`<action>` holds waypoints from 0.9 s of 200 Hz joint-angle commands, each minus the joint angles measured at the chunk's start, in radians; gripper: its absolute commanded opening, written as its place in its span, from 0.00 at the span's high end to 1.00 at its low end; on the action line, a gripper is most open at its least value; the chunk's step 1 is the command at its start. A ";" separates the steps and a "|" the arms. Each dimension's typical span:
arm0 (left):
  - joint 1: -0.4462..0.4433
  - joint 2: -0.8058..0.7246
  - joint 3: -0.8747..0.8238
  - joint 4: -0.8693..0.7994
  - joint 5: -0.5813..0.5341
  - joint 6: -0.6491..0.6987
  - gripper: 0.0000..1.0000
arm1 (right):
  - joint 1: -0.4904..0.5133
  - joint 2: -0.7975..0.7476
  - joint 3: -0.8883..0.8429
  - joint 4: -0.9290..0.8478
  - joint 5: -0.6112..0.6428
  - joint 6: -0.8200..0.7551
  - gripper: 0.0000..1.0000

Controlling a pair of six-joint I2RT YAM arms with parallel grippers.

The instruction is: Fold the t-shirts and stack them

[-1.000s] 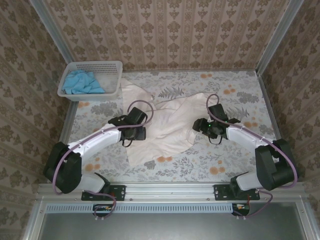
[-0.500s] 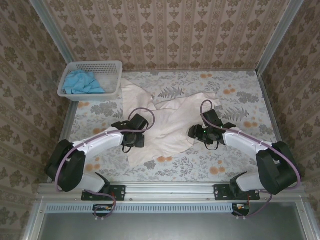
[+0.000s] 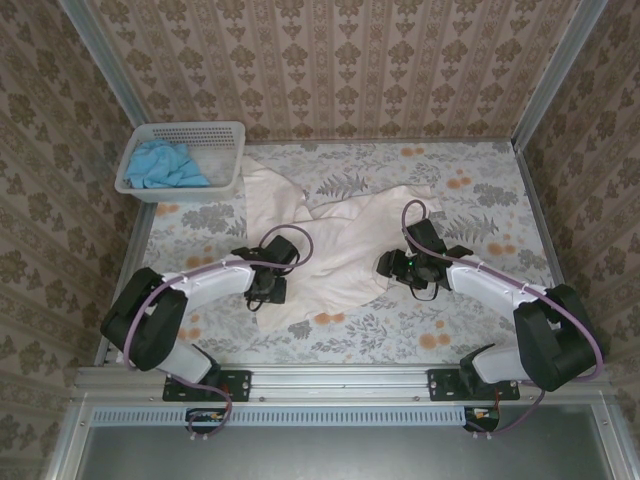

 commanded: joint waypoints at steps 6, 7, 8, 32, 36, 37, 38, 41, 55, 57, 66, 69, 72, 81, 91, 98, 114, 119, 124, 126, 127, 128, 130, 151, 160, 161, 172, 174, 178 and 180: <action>-0.001 0.011 -0.014 0.023 -0.024 -0.004 0.56 | 0.008 0.005 0.005 -0.011 0.011 0.017 0.40; 0.000 0.011 -0.013 0.024 -0.024 -0.003 0.56 | 0.008 0.005 0.005 -0.013 0.011 0.017 0.40; 0.001 0.012 -0.014 0.025 -0.025 -0.004 0.56 | 0.008 0.005 0.006 -0.013 0.012 0.016 0.40; 0.003 0.014 -0.010 0.032 -0.021 -0.001 0.63 | 0.007 0.010 0.003 -0.018 0.012 0.015 0.40; 0.003 0.013 -0.009 0.032 -0.021 0.000 0.63 | 0.007 0.010 0.003 -0.019 0.012 0.015 0.40; 0.003 0.014 -0.009 0.032 -0.020 0.000 0.64 | 0.007 0.010 0.003 -0.018 0.012 0.015 0.40; 0.003 0.014 -0.009 0.032 -0.020 0.001 0.64 | 0.007 0.011 0.003 -0.018 0.012 0.015 0.40; 0.003 0.015 -0.008 0.032 -0.020 0.001 0.64 | 0.008 0.011 0.003 -0.017 0.012 0.015 0.40; 0.003 0.015 -0.005 0.028 -0.024 0.003 0.67 | 0.007 0.012 0.002 -0.017 0.015 0.014 0.40; 0.004 0.013 -0.004 0.028 -0.024 0.003 0.68 | 0.008 0.011 0.000 -0.017 0.015 0.014 0.40; 0.003 0.011 -0.003 0.024 -0.026 0.004 0.68 | 0.009 0.011 0.000 -0.018 0.016 0.014 0.41; 0.003 0.010 -0.002 0.021 -0.026 0.004 0.67 | 0.009 0.011 0.000 -0.018 0.016 0.013 0.41; 0.003 0.009 -0.001 0.018 -0.026 0.005 0.67 | 0.009 0.012 0.000 -0.018 0.016 0.014 0.41; 0.004 0.005 0.004 0.007 -0.028 0.008 0.62 | 0.009 0.012 0.002 -0.020 0.015 0.014 0.41; 0.001 -0.005 0.008 -0.004 -0.032 0.010 0.58 | 0.012 0.011 0.002 -0.022 0.014 0.014 0.41; 0.000 -0.017 0.009 -0.008 -0.033 0.010 0.57 | 0.012 0.010 0.003 -0.022 0.015 0.012 0.41; 0.000 -0.038 0.008 -0.017 -0.038 0.012 0.56 | 0.012 0.011 0.003 -0.024 0.015 0.011 0.41; -0.001 -0.043 0.008 -0.019 -0.041 0.013 0.56 | 0.013 0.013 0.003 -0.024 0.015 0.009 0.41; -0.001 -0.046 0.008 -0.021 -0.043 0.015 0.56 | 0.015 0.016 0.003 -0.024 0.014 0.008 0.41; 0.000 -0.046 0.008 -0.020 -0.043 0.015 0.56 | 0.015 0.018 0.004 -0.024 0.013 0.008 0.41; 0.001 -0.047 0.008 -0.022 -0.043 0.015 0.56 | 0.016 0.018 0.004 -0.025 0.013 0.008 0.41; 0.000 -0.047 0.008 -0.021 -0.044 0.016 0.56 | 0.015 0.019 0.005 -0.025 0.013 0.008 0.41; 0.001 -0.047 0.008 -0.022 -0.046 0.016 0.56 | 0.015 0.021 0.006 -0.026 0.013 0.008 0.41; 0.003 -0.038 0.005 -0.016 -0.050 0.016 0.59 | 0.020 0.025 0.006 -0.023 0.012 0.006 0.41; 0.004 -0.033 0.002 -0.008 -0.044 0.016 0.60 | 0.020 0.025 0.006 -0.020 0.011 0.006 0.41; 0.005 -0.033 0.002 -0.008 -0.043 0.016 0.60 | 0.020 0.025 0.006 -0.020 0.010 0.006 0.41; 0.004 -0.026 0.001 -0.005 -0.042 0.013 0.64 | 0.021 0.025 0.006 -0.021 0.014 0.005 0.41; 0.004 -0.024 0.001 -0.004 -0.041 0.013 0.64 | 0.022 0.025 0.006 -0.020 0.013 0.005 0.41; 0.005 -0.024 -0.001 0.000 -0.041 0.013 0.65 | 0.022 0.025 0.005 -0.020 0.013 0.005 0.42; 0.004 -0.023 -0.003 0.003 -0.041 0.011 0.65 | 0.021 0.039 0.004 -0.020 0.013 0.005 0.42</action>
